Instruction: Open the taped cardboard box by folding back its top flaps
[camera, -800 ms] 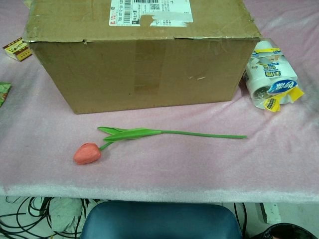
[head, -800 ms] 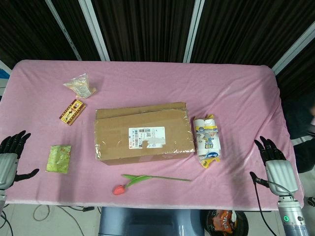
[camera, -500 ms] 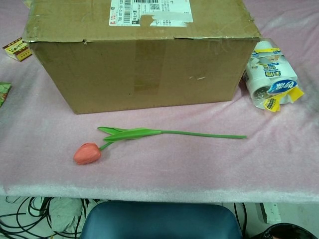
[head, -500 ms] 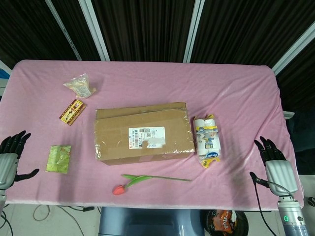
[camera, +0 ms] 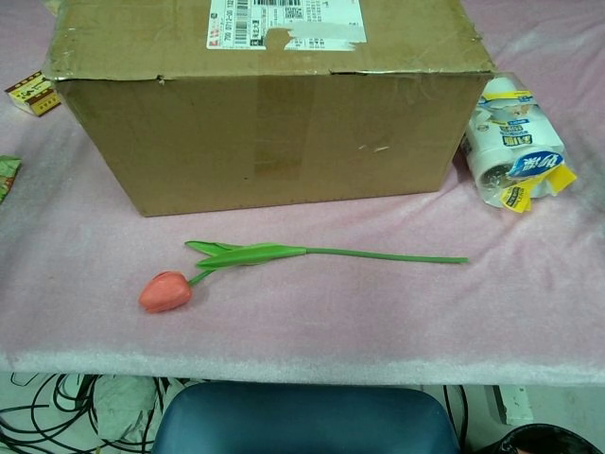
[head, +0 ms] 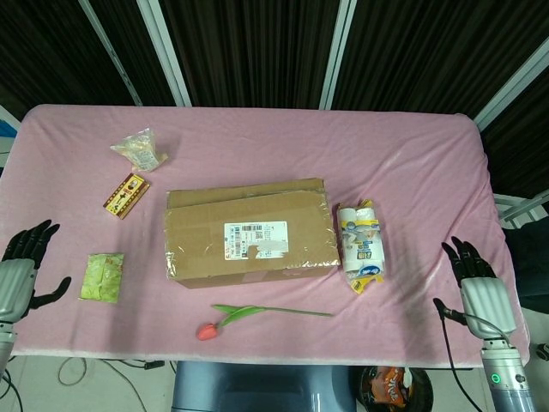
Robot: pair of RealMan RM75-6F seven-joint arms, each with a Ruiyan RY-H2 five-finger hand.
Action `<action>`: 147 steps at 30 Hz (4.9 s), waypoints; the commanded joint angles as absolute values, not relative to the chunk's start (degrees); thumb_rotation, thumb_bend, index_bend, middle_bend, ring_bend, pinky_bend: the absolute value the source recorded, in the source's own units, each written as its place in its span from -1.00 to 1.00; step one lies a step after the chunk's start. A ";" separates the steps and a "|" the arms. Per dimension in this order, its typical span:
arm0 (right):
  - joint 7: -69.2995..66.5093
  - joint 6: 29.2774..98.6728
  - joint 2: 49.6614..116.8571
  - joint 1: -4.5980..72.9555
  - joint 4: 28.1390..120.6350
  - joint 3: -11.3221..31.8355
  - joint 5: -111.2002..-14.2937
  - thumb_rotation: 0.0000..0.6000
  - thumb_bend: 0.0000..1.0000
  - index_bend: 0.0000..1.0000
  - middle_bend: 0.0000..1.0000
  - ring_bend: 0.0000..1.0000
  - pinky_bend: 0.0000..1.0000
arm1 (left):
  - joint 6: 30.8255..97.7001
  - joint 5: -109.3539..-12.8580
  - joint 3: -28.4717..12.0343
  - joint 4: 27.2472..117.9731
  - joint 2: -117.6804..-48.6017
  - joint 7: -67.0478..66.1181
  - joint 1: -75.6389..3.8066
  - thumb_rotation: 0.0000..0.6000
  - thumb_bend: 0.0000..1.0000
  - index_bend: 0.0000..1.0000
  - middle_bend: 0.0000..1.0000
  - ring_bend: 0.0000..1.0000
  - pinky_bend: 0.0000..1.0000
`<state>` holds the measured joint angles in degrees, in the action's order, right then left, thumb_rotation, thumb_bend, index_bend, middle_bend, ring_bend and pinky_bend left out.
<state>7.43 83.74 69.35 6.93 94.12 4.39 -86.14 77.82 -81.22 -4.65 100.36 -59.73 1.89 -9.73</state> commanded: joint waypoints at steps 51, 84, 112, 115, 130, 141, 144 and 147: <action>4.34 80.66 68.59 7.88 95.35 4.91 -82.84 1.00 -0.48 -1.00 -1.00 -1.00 -0.55 | 41.42 -41.11 -20.41 112.63 -56.88 11.57 -45.21 1.00 0.22 -0.83 -0.56 -0.33 -0.16; 3.73 81.04 69.11 7.58 94.49 4.16 -83.69 1.00 -0.48 -1.00 -1.00 -1.00 -0.55 | 49.84 -66.35 -25.43 133.35 -51.41 26.29 -35.22 1.00 0.23 -0.82 -0.56 -0.32 -0.15; 4.67 81.35 69.10 7.48 94.49 4.28 -83.49 1.00 -0.48 -1.00 -1.00 -1.00 -0.55 | 58.63 -80.63 -16.15 128.95 -48.62 16.97 -26.94 1.00 -0.58 -0.89 -0.79 -0.88 -0.77; 4.95 81.34 68.94 7.49 94.87 4.43 -83.22 1.00 -0.50 -1.00 -1.00 -1.00 -0.55 | 63.91 -81.57 -14.08 125.18 -50.26 7.19 -24.38 1.00 -0.70 -0.96 -0.91 -0.95 -0.86; 10.50 83.91 66.59 10.36 101.88 9.34 -84.90 1.00 -0.57 -1.00 -1.00 -1.00 -0.55 | 86.72 -83.18 -7.42 103.60 -60.97 -2.38 -10.33 1.00 -0.80 -1.00 -1.00 -0.98 -0.92; 17.82 76.59 66.29 18.33 114.52 14.69 -81.19 1.00 -0.56 -1.00 -1.00 -1.00 -0.55 | 86.96 -80.82 -6.68 95.64 -64.05 5.52 -8.12 1.00 -0.80 -1.00 -1.00 -1.00 -0.93; 21.79 74.96 69.17 20.74 115.61 15.39 -79.09 1.00 -0.56 -1.00 -1.00 -1.00 -0.55 | 86.57 -80.71 -6.87 94.57 -64.12 6.55 -8.23 1.00 -0.80 -1.00 -1.00 -1.00 -0.93; 24.65 74.35 72.23 22.40 115.99 15.57 -77.41 1.00 -0.56 -1.00 -1.00 -1.00 -0.55 | 86.40 -80.39 -7.24 94.22 -63.97 8.00 -8.21 1.00 -0.80 -1.00 -1.00 -1.00 -0.93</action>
<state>22.79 75.27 70.32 20.98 115.28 15.11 -78.79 86.53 -80.58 -7.03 94.45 -64.03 7.50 -8.21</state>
